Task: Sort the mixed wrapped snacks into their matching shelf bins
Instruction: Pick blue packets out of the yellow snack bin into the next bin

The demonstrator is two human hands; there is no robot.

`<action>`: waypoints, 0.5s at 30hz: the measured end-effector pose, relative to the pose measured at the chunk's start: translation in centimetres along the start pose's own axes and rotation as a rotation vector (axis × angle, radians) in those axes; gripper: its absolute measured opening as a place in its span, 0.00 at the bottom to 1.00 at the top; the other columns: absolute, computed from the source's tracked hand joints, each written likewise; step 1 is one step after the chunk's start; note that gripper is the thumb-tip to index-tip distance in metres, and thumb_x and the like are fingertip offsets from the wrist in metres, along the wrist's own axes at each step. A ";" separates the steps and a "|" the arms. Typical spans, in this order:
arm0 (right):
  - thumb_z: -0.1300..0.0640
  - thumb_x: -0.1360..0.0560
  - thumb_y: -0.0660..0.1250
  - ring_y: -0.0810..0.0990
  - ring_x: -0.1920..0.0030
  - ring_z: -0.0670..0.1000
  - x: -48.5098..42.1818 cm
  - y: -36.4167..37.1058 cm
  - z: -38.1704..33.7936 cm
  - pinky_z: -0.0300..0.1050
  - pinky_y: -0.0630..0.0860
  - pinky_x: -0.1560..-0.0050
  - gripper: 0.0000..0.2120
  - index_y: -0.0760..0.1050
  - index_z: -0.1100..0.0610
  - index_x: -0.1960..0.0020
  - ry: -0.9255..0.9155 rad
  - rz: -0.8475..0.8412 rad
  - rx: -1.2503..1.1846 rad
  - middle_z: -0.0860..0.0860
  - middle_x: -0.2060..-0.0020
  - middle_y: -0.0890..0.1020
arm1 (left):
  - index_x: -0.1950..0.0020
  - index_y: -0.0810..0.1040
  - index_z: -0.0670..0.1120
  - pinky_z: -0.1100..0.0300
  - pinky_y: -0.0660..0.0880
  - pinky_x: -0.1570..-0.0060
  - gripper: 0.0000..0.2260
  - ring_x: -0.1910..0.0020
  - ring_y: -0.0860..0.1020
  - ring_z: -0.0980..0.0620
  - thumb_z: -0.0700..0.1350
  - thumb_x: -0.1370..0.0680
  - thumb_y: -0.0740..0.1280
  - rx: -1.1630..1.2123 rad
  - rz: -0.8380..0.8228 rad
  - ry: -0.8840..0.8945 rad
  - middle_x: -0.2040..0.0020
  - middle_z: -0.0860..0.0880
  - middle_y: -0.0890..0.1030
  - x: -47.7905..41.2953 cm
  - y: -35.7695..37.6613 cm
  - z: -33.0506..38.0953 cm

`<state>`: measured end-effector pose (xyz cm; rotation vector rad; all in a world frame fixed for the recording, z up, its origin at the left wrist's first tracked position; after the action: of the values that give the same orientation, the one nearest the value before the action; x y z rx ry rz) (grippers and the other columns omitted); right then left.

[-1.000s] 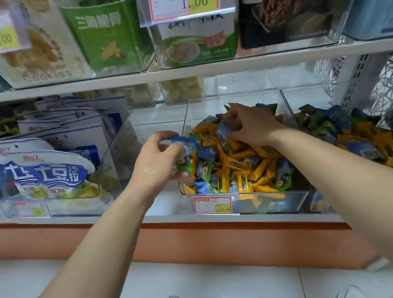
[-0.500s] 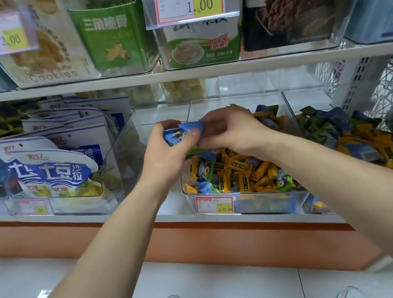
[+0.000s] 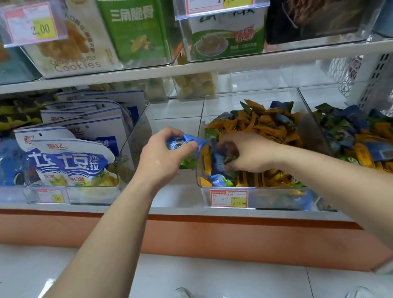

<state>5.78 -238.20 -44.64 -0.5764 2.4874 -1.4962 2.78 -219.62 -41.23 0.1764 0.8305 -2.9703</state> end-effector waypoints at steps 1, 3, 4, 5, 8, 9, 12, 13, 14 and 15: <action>0.58 0.27 0.72 0.75 0.48 0.45 0.2 -0.2 -0.2 0.28 0.67 0.59 0.23 0.74 0.52 0.32 -0.018 -0.014 -0.023 0.44 0.46 0.77 | 0.43 0.78 0.52 0.56 0.82 0.64 0.12 0.53 0.81 0.51 0.53 0.25 0.73 -0.012 -0.010 -0.003 0.50 0.52 0.79 -0.1 -0.1 -0.2; 0.60 0.25 0.69 0.75 0.43 0.44 0.7 0.1 -1.0 0.29 0.71 0.51 0.22 0.75 0.51 0.32 -0.062 -0.064 -0.045 0.42 0.42 0.76 | 0.44 0.78 0.52 0.57 0.81 0.59 0.12 0.53 0.81 0.51 0.52 0.24 0.73 -0.029 -0.031 0.010 0.49 0.51 0.80 -0.1 -0.2 -0.5; 0.59 0.24 0.68 0.76 0.41 0.45 1.0 0.5 -1.6 0.34 0.73 0.46 0.20 0.76 0.50 0.32 -0.081 -0.097 -0.033 0.43 0.40 0.78 | 0.44 0.78 0.52 0.60 0.79 0.59 0.11 0.53 0.81 0.52 0.52 0.24 0.73 -0.039 -0.045 0.027 0.49 0.51 0.81 0.0 -0.1 -0.4; 0.57 0.23 0.67 0.76 0.40 0.46 1.2 1.0 -2.1 0.40 0.75 0.42 0.19 0.75 0.50 0.32 -0.091 -0.130 -0.008 0.45 0.38 0.79 | 0.45 0.79 0.52 0.61 0.77 0.58 0.11 0.53 0.81 0.52 0.52 0.24 0.73 -0.047 -0.061 0.042 0.50 0.52 0.81 0.1 0.0 -0.3; 0.49 0.22 0.65 0.76 0.37 0.49 1.7 2.6 -2.8 0.49 0.74 0.36 0.23 0.71 0.50 0.28 -0.076 -0.211 0.079 0.47 0.33 0.76 | 0.45 0.79 0.51 0.61 0.74 0.58 0.10 0.54 0.80 0.53 0.51 0.25 0.73 -0.046 -0.085 0.057 0.52 0.54 0.81 0.4 0.2 -0.1; 0.46 0.22 0.65 0.75 0.35 0.49 1.7 2.9 -3.0 0.49 0.73 0.35 0.25 0.69 0.50 0.26 -0.080 -0.224 0.080 0.47 0.31 0.75 | 0.45 0.79 0.51 0.62 0.73 0.59 0.10 0.55 0.79 0.54 0.51 0.24 0.73 -0.043 -0.090 0.059 0.53 0.53 0.81 0.4 0.2 -0.1; 0.44 0.24 0.70 0.76 0.37 0.49 1.9 2.9 -3.0 0.46 0.74 0.37 0.28 0.71 0.54 0.28 -0.087 -0.203 0.032 0.48 0.34 0.77 | 0.45 0.79 0.50 0.62 0.71 0.60 0.11 0.56 0.79 0.53 0.52 0.24 0.73 -0.051 -0.101 0.074 0.53 0.52 0.81 0.7 0.4 0.2; 0.45 0.25 0.72 0.78 0.41 0.49 1.9 2.7 -2.9 0.45 0.75 0.41 0.25 0.74 0.54 0.32 -0.084 -0.186 0.005 0.48 0.38 0.79 | 0.45 0.79 0.50 0.62 0.73 0.59 0.11 0.55 0.79 0.52 0.52 0.25 0.73 -0.053 -0.101 0.078 0.52 0.51 0.82 0.7 0.4 0.3; 0.45 0.26 0.74 0.78 0.46 0.49 2.1 2.4 -2.7 0.44 0.75 0.46 0.22 0.77 0.53 0.36 -0.081 -0.173 -0.021 0.48 0.43 0.81 | 0.45 0.79 0.49 0.61 0.74 0.58 0.12 0.54 0.80 0.51 0.52 0.25 0.73 -0.053 -0.098 0.081 0.52 0.51 0.82 0.8 0.5 0.3; 0.46 0.27 0.75 0.79 0.49 0.49 2.3 2.2 -2.6 0.44 0.75 0.48 0.20 0.78 0.53 0.39 -0.081 -0.168 -0.036 0.48 0.46 0.81 | 0.45 0.79 0.49 0.59 0.76 0.56 0.12 0.54 0.80 0.49 0.52 0.25 0.73 -0.053 -0.093 0.082 0.52 0.50 0.82 0.8 0.5 0.4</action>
<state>2.31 -236.14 -45.22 -0.8536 2.4616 -1.4547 2.02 -220.33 -41.23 0.2656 0.9511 -3.0419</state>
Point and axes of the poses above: each hand's wrist, its own x-axis away from the middle knuckle, its own y-axis out of the palm, z = x × y, the point moved 8 cm from there along -x, towards the middle knuckle
